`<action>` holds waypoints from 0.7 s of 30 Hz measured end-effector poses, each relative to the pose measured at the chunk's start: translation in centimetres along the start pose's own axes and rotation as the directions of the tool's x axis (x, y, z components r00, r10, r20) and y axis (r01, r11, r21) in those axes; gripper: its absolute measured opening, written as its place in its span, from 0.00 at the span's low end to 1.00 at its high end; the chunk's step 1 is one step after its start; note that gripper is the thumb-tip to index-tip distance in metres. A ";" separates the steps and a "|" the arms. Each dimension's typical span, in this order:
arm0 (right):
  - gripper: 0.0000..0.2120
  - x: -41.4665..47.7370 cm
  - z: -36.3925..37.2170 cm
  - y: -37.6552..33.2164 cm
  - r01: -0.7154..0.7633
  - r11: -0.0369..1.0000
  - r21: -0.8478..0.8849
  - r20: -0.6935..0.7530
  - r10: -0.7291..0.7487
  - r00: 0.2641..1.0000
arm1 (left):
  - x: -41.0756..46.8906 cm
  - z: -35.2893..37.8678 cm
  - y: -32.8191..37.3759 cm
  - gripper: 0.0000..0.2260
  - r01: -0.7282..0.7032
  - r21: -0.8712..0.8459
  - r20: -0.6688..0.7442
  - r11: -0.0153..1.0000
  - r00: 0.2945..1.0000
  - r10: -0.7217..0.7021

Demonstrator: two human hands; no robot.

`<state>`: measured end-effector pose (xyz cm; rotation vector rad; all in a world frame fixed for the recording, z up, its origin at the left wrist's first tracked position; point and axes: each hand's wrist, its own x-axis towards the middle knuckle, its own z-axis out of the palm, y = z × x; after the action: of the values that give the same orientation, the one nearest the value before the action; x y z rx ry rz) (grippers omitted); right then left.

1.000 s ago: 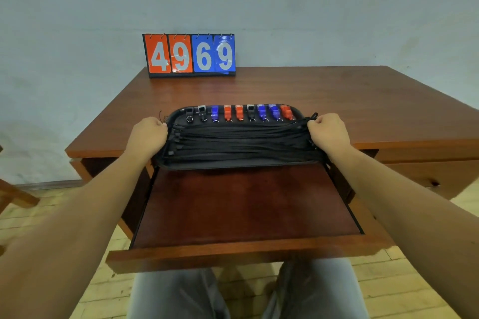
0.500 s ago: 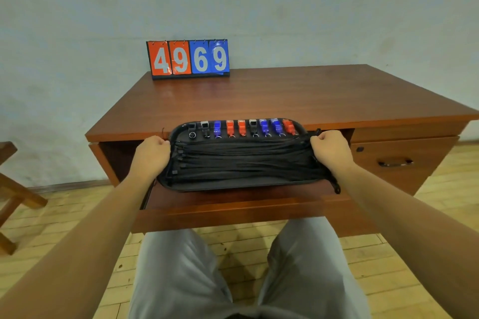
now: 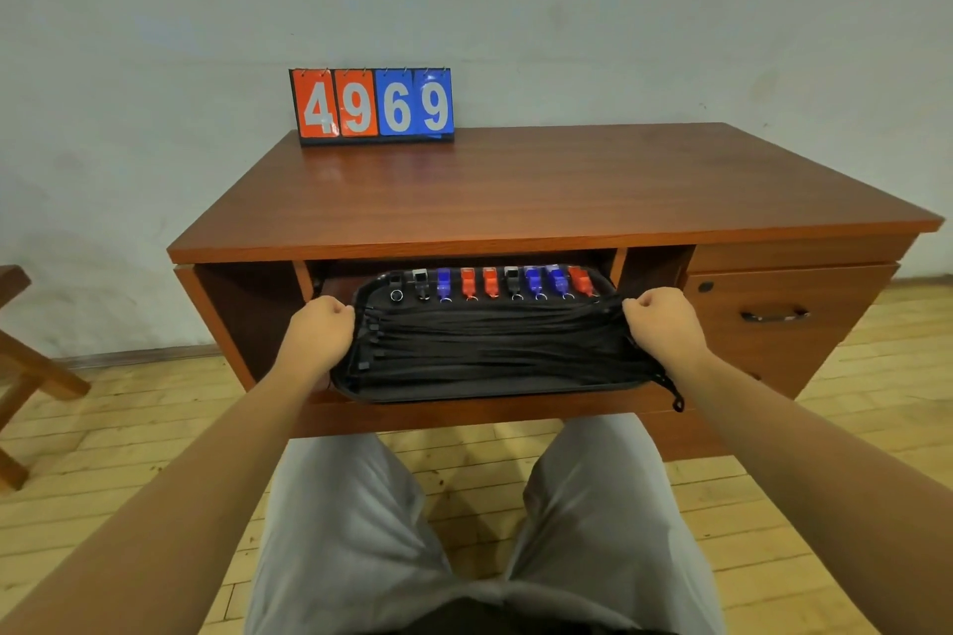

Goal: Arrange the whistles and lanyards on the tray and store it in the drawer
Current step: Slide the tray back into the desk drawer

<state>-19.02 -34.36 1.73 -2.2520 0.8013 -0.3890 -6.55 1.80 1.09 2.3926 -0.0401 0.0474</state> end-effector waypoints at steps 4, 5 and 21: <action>0.16 0.7 0.7 -0.1 0.000 1.000 -0.016 0.010 0.000 1.000 | 0.3 1.0 -0.6 0.13 0.036 -0.028 -0.011 0.999 0.999 -0.036; 0.17 0.9 1.0 -0.2 0.004 1.000 -0.019 0.015 -0.003 1.000 | 0.6 1.2 -0.7 0.13 0.038 -0.027 -0.011 0.999 0.999 -0.038; 0.21 6.5 5.9 -1.4 0.034 0.995 -0.096 0.153 -0.019 0.988 | 6.5 2.5 -2.4 0.16 0.048 0.086 0.012 0.995 0.999 -0.049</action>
<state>-10.62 -34.65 -1.15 -2.3539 0.7251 -0.1903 0.12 1.73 -2.05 2.4783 0.0140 0.0099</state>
